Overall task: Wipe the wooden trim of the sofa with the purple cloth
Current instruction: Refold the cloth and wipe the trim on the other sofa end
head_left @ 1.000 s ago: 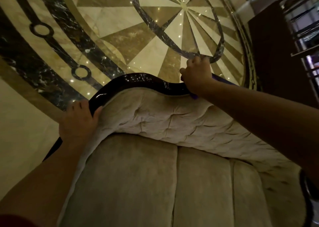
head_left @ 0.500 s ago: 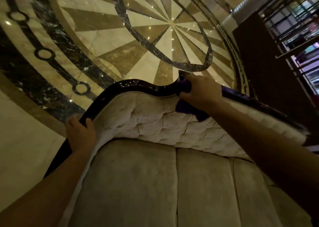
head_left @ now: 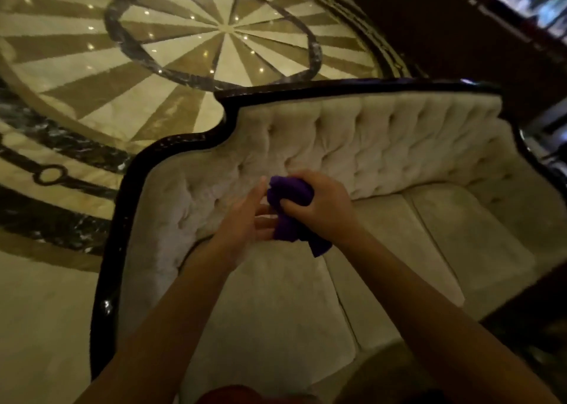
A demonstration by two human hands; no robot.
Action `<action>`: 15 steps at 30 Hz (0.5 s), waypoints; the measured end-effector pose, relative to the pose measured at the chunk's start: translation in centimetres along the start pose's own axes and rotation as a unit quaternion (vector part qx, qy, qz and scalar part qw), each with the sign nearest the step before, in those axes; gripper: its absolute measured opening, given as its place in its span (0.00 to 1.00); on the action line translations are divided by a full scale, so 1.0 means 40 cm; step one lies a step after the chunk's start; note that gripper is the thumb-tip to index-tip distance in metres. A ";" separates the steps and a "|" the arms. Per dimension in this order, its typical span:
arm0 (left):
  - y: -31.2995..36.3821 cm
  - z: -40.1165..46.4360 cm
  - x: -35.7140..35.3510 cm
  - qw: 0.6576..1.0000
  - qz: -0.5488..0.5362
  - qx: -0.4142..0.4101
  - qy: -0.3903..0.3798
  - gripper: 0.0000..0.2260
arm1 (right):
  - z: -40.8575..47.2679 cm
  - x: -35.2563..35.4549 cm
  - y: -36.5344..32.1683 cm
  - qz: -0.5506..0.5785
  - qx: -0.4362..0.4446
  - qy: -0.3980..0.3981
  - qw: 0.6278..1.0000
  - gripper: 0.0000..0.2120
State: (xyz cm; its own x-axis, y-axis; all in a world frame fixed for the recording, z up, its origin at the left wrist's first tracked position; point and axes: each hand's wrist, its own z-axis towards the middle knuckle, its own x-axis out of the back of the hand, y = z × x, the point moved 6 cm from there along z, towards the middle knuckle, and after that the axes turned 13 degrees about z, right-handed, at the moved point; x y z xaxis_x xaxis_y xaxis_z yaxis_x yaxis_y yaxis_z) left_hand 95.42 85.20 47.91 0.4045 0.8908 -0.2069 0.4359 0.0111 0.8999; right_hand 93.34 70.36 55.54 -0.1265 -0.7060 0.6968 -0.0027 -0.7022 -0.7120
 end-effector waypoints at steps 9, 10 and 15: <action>-0.242 -0.138 -0.579 0.973 0.132 0.083 -0.173 0.21 | -0.489 0.265 0.322 -0.028 -0.119 -0.013 0.992 0.31; -0.284 -0.146 -0.643 0.974 0.127 0.094 -0.162 0.22 | -0.544 0.300 0.369 -0.034 -0.131 -0.008 0.991 0.33; -0.436 -0.189 -1.001 0.979 0.088 0.129 -0.134 0.14 | -0.827 0.523 0.592 0.043 -0.180 0.082 0.979 0.35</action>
State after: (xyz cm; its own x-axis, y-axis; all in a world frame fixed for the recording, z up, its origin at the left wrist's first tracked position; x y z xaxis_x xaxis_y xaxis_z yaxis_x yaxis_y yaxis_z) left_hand 65.54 52.77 43.42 0.6722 0.7176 -0.1822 0.5153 -0.2767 0.8111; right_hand 57.80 42.00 50.40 -0.2985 -0.7165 0.6305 -0.3302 -0.5423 -0.7726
